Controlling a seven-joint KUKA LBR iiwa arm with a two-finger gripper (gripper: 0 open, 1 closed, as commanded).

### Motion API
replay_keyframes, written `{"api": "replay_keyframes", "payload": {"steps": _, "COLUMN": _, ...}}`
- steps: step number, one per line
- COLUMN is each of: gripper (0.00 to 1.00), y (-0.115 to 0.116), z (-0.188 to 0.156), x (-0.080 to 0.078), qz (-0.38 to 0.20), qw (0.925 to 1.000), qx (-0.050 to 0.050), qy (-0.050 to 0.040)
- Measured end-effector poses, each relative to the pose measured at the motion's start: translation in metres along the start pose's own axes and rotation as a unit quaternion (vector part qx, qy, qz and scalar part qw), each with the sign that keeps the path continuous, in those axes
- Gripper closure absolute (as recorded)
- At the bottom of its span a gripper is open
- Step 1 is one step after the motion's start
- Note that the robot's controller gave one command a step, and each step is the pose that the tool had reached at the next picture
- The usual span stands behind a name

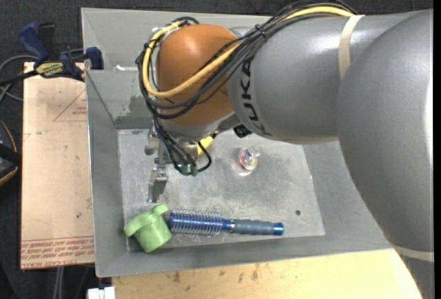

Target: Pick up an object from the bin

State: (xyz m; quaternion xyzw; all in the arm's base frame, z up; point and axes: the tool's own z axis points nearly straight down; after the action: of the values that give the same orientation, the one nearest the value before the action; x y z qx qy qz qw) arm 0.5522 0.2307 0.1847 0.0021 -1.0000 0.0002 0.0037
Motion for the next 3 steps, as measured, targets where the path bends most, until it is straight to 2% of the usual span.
{"api": "replay_keyframes", "payload": {"steps": 1, "gripper": 0.0, "y": -0.026, "z": 0.104, "x": 0.054, "qz": -0.259, "qw": 0.9658, "qx": 0.0, "qy": -0.0033}}
{"api": "replay_keyframes", "payload": {"steps": 2, "gripper": 1.0, "y": -0.025, "z": 0.103, "x": 0.053, "qz": -0.258, "qw": 0.9661, "qx": 0.0, "qy": -0.005}}
{"api": "replay_keyframes", "payload": {"steps": 3, "gripper": 1.0, "y": -0.01, "z": -0.003, "x": 0.062, "qz": -0.257, "qw": 0.9664, "qx": -0.001, "qy": -0.0083}}
